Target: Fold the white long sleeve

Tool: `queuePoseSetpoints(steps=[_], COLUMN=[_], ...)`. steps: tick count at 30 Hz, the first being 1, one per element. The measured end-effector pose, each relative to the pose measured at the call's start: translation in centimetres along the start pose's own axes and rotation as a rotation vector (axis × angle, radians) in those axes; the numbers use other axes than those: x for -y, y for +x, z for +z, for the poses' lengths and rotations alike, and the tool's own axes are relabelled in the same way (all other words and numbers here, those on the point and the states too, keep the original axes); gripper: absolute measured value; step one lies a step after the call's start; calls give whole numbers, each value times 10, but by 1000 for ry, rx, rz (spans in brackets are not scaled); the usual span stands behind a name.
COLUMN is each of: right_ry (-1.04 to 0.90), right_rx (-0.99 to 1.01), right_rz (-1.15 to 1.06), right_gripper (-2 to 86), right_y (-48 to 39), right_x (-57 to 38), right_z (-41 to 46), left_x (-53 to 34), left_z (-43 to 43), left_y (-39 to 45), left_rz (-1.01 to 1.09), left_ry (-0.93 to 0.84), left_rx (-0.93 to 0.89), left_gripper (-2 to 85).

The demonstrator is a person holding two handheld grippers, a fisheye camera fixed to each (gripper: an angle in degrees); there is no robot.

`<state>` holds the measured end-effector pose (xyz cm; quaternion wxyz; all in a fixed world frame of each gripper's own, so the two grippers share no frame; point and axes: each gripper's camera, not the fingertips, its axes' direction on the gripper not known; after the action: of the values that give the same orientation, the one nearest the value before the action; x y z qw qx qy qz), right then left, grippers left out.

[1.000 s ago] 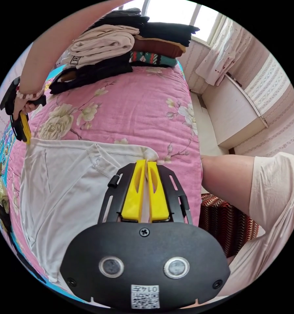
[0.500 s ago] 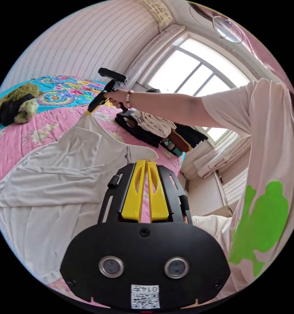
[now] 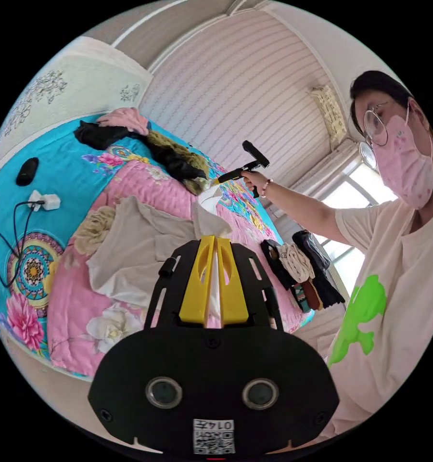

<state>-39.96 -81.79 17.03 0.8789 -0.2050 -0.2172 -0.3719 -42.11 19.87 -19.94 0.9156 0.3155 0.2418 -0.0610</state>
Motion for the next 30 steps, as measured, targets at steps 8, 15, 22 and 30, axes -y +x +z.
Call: queuePoseSetpoints(steps=[8, 15, 22, 30], right_ry=[-72, -183, -48, -104], right_rx=[-37, -106, 7, 237], right_rz=[-232, -319, -250, -3], right_gripper=[2, 51, 114, 58], right_y=[-116, -168, -117, -31], right_x=[148, 203, 208, 184], right_z=[121, 254, 261, 326], left_x=[-1, -18, 5, 31], left_z=[-123, -146, -203, -258], left_y=[-63, -100, -76, -57], left_rz=[-256, -402, -322, -338], left_ry=[146, 13, -63, -6], left_rx=[163, 240, 335, 358], left_gripper=[-10, -1, 47, 2])
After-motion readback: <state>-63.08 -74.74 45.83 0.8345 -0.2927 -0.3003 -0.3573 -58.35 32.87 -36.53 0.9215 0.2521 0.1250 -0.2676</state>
